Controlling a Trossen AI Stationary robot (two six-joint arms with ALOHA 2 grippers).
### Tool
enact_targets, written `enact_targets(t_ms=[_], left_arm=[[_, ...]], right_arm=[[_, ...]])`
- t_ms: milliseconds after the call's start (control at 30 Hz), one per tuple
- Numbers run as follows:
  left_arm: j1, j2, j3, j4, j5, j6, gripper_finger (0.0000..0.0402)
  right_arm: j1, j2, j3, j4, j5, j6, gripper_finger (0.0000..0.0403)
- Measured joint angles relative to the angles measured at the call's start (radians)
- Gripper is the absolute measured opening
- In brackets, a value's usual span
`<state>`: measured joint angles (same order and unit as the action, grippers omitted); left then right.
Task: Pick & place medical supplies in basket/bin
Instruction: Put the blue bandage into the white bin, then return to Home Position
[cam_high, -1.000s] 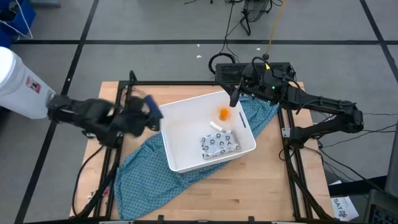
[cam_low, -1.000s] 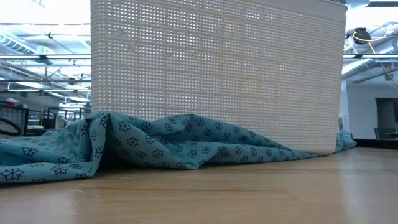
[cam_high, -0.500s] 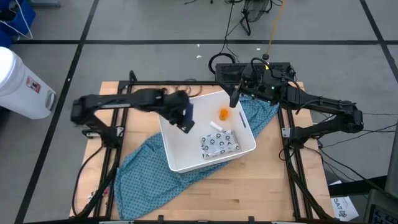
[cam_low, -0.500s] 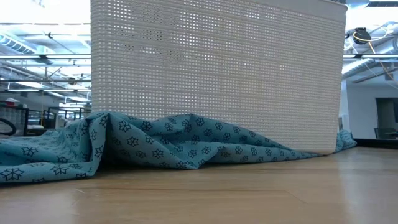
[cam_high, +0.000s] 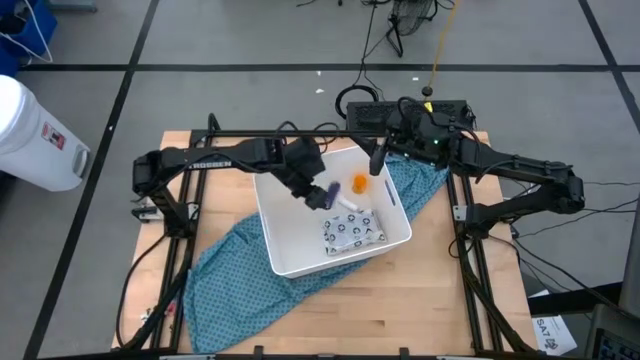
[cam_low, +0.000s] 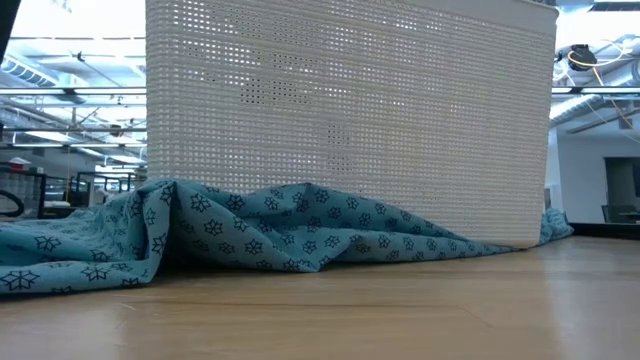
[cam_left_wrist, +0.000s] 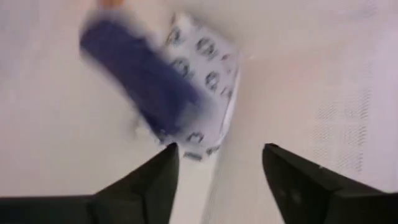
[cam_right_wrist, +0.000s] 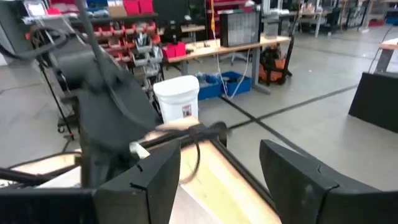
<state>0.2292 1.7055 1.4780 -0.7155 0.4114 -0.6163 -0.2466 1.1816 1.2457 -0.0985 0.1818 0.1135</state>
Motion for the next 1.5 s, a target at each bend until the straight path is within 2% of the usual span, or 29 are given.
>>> enact_targets(t_ms=[233, 333, 433, 500, 567, 700, 767, 1000, 1167, 1233, 1333, 1500], left_arm=[[0.007, -0.031, 0.0, 0.08, -0.022, 0.044, 0.029], [-0.012, -0.108, 0.0, 0.079, -0.189, 0.064, 0.0303], [-0.037, -0.222, 0.0, 0.094, -0.361, 0.145, 0.0313], [-0.057, -0.3, 0.001, 0.132, -0.419, 0.208, 0.0317], [-0.069, -0.371, 0.001, 0.152, -0.42, 0.261, 0.032], [-0.066, -0.504, -0.007, 0.115, -0.42, 0.33, 0.0321], [-0.067, -0.574, -0.043, 0.111, -0.447, 0.341, 0.0319], [-0.068, -0.831, -0.325, 0.167, -0.463, 0.246, 0.0321], [-0.082, -0.972, -0.458, 0.276, -0.458, 0.213, 0.0322], [-0.088, -1.013, -0.478, 0.286, -0.467, 0.225, 0.0319], [-0.095, -1.06, -0.485, 0.255, -0.466, 0.258, 0.0315], [-0.1, -1.137, -0.523, 0.144, -0.498, 0.309, 0.0314]], right_arm=[[0.0, -0.005, 0.0, -0.02, 0.003, -0.021, 0.021], [0.0, -0.026, 0.0, -0.042, 0.087, -0.066, 0.021], [0.0, -0.061, 0.0, -0.054, 0.241, -0.065, 0.021], [-0.002, -0.088, 0.001, -0.098, 0.289, -0.067, 0.021], [-0.01, -0.116, 0.0, -0.15, 0.259, -0.086, 0.021], [-0.035, -0.183, 0.0, -0.254, 0.122, -0.074, 0.0203], [-0.046, -0.218, 0.0, -0.307, 0.105, -0.075, 0.0198], [-0.061, -0.349, -0.014, -0.371, 0.105, -0.036, 0.0187], [-0.06, -0.475, -0.202, -0.345, 0.099, 0.057, 0.0187], [-0.059, -0.537, -0.305, -0.28, 0.039, 0.043, 0.0187], [-0.059, -0.621, -0.436, -0.132, -0.073, 0.013, 0.0187], [-0.06, -0.731, -0.599, -0.115, -0.074, -0.02, 0.0187]])
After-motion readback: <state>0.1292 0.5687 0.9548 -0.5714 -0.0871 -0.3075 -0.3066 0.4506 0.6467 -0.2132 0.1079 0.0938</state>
